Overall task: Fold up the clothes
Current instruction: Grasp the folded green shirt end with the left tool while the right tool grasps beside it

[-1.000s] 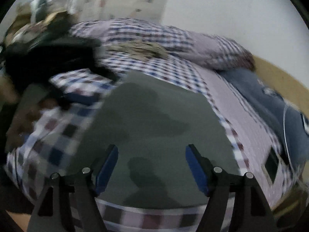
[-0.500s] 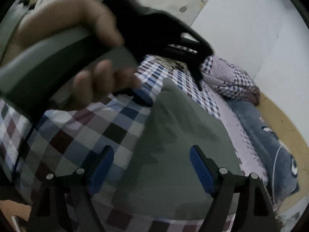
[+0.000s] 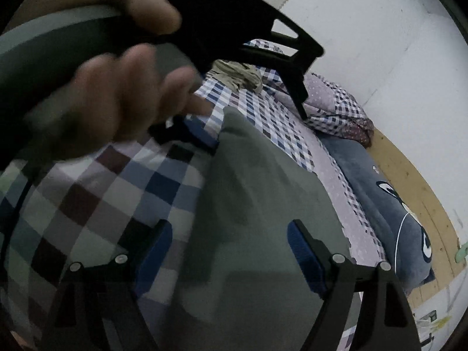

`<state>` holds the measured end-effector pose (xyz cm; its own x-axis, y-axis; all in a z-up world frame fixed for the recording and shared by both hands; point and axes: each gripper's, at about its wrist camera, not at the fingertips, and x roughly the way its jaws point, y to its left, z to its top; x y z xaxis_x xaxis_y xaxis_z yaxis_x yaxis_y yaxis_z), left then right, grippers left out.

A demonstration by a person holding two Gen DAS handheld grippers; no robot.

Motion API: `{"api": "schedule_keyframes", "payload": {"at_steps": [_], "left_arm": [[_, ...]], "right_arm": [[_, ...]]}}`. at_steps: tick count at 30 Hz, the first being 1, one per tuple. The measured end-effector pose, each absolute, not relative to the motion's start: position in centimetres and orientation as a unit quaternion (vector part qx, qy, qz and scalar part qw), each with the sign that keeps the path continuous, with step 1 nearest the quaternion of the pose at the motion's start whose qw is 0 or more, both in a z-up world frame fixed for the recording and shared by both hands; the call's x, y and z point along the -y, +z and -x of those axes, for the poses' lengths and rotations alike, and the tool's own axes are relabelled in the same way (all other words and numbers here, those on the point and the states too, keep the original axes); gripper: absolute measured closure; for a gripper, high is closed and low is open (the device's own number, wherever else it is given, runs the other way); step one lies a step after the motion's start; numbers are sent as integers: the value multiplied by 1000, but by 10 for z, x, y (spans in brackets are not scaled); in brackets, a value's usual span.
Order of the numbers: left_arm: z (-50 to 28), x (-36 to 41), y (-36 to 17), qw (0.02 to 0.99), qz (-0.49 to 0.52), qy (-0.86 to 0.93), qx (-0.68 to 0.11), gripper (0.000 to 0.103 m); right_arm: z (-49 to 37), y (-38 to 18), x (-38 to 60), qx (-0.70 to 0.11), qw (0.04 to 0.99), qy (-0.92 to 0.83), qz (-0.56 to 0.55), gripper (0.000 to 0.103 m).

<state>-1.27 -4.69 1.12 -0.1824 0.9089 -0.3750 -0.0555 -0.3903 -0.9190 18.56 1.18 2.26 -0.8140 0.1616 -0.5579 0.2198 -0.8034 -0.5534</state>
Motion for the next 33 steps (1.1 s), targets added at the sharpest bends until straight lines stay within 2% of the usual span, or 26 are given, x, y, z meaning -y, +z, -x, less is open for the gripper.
{"api": "schedule_keyframes", "payload": {"at_steps": [14, 23, 27, 28, 29, 30, 33], "left_arm": [[80, 88, -10, 350, 465, 673, 457, 10], [108, 28, -2, 360, 532, 693, 326, 10], [109, 15, 1, 362, 527, 705, 307, 11], [107, 14, 2, 364, 521, 708, 308, 26], [106, 16, 1, 359, 519, 710, 312, 63], [106, 19, -2, 350, 521, 708, 324, 78], [104, 24, -2, 346, 508, 707, 351, 79]], "right_arm": [[-192, 31, -38, -257, 44, -909, -325, 19], [-193, 32, -39, -240, 52, -910, -334, 19], [-194, 32, -37, -244, 52, -909, -333, 19], [-194, 32, -36, -246, 51, -909, -332, 19], [-193, 32, -35, -251, 50, -908, -331, 19], [-193, 32, -35, -255, 48, -908, -329, 19], [-192, 32, -32, -268, 43, -906, -325, 19]]}}
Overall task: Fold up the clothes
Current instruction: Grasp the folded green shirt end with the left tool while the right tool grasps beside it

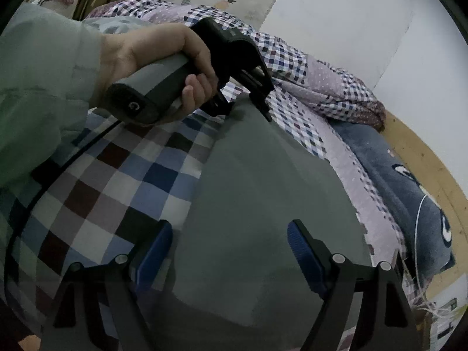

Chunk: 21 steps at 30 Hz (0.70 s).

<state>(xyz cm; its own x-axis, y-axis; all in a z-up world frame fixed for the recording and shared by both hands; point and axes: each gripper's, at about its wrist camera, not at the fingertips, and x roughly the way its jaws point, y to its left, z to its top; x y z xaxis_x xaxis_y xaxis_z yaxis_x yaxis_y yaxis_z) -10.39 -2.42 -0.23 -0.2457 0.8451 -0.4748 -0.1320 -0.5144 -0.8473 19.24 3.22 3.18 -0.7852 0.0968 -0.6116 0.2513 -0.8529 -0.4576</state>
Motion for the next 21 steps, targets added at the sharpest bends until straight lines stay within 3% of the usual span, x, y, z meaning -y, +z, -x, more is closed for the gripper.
{"api": "schedule_keyframes", "payload": {"at_steps": [12, 21], "left_arm": [[79, 15, 73, 401, 462, 718, 332, 82], [86, 46, 72, 381, 457, 716, 364, 83]], "right_arm": [[-166, 30, 6, -342, -18, -899, -273, 19], [-166, 23, 1, -356, -60, -888, -284, 20]]}}
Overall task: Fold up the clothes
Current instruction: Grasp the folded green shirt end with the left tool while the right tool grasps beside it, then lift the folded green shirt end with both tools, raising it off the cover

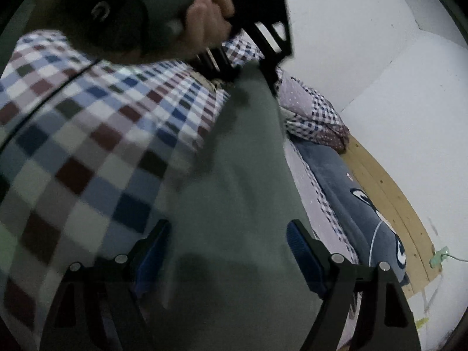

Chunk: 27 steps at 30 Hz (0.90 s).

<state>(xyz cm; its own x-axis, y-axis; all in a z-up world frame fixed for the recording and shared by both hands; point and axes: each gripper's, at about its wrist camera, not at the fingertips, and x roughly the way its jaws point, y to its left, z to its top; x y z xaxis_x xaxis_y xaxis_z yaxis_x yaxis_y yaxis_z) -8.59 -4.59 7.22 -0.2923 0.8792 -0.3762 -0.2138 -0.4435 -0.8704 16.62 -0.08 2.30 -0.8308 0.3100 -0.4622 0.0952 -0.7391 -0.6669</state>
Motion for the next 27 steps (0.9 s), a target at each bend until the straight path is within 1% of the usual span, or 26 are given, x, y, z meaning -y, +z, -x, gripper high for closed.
{"api": "schedule_keyframes", "payload": {"at_steps": [2, 4, 5, 6, 7, 8, 9, 14, 16, 18, 21, 23, 24, 25, 26, 27], "left_arm": [[86, 53, 73, 377, 455, 716, 372, 83], [85, 57, 74, 373, 455, 716, 378, 83], [84, 58, 76, 370, 454, 716, 380, 83], [82, 61, 76, 368, 454, 716, 382, 83], [81, 65, 77, 366, 454, 715, 385, 83], [80, 67, 79, 363, 453, 715, 389, 84], [79, 72, 80, 360, 451, 715, 396, 85], [67, 109, 97, 356, 421, 706, 445, 90], [58, 119, 102, 357, 415, 709, 445, 91], [54, 123, 96, 344, 423, 714, 438, 91], [48, 128, 84, 321, 439, 723, 426, 91], [45, 138, 68, 284, 460, 728, 422, 90], [43, 145, 57, 255, 476, 731, 418, 87], [40, 152, 48, 234, 491, 730, 414, 76], [36, 159, 40, 221, 504, 725, 415, 59], [32, 164, 33, 213, 511, 721, 418, 52]], "right_arm": [[-171, 24, -6, 355, 64, 886, 292, 21], [-175, 25, -12, 357, 63, 882, 300, 27], [-175, 26, -15, 357, 61, 880, 307, 41], [-175, 25, -18, 356, 59, 878, 314, 68], [-176, 24, -20, 356, 58, 876, 321, 74], [-178, 24, -23, 353, 54, 875, 326, 75], [-180, 27, -25, 351, 50, 877, 326, 80], [-202, 58, -38, 330, 12, 891, 311, 85], [-209, 72, -45, 319, -3, 896, 308, 86], [-215, 80, -53, 311, -14, 898, 311, 87], [-218, 80, -60, 302, -32, 897, 322, 88], [-219, 77, -61, 293, -46, 897, 327, 89], [-220, 76, -60, 292, -50, 898, 325, 89], [-220, 75, -59, 290, -54, 899, 323, 89], [-221, 74, -59, 289, -58, 900, 322, 89], [-221, 73, -58, 288, -61, 900, 320, 89]]}}
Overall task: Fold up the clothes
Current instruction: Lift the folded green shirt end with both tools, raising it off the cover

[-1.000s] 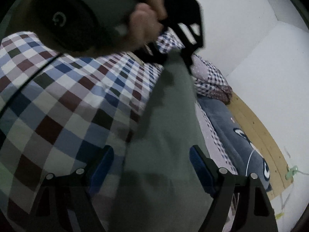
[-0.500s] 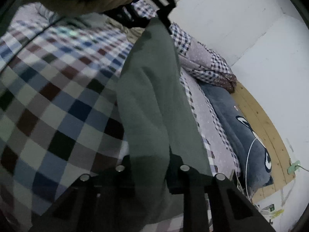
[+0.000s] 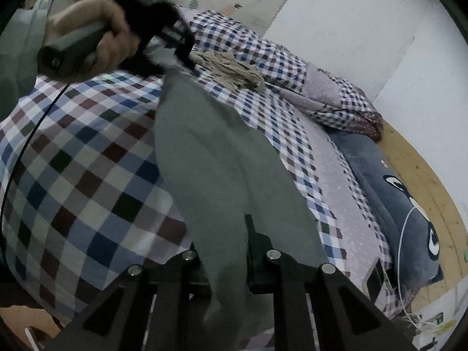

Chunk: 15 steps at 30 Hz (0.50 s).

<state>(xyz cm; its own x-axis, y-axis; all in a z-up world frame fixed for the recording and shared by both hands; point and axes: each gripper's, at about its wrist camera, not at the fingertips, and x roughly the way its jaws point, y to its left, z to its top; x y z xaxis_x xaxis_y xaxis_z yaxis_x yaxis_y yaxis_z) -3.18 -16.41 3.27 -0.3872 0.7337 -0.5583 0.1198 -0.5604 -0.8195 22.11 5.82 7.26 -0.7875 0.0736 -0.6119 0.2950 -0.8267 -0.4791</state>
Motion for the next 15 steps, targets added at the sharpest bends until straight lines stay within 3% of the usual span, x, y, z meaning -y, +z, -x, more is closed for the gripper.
{"api": "schedule_keyframes", "payload": {"at_steps": [2, 3, 15], "left_arm": [[23, 172, 24, 208, 517, 714, 424, 36], [19, 173, 22, 211, 519, 711, 425, 33], [-11, 137, 24, 207, 523, 712, 421, 22]], "right_arm": [[-220, 71, -58, -283, 67, -902, -319, 89], [-219, 71, -59, -276, 69, -904, -319, 89], [-217, 71, -67, -244, 81, -912, -320, 89]]}}
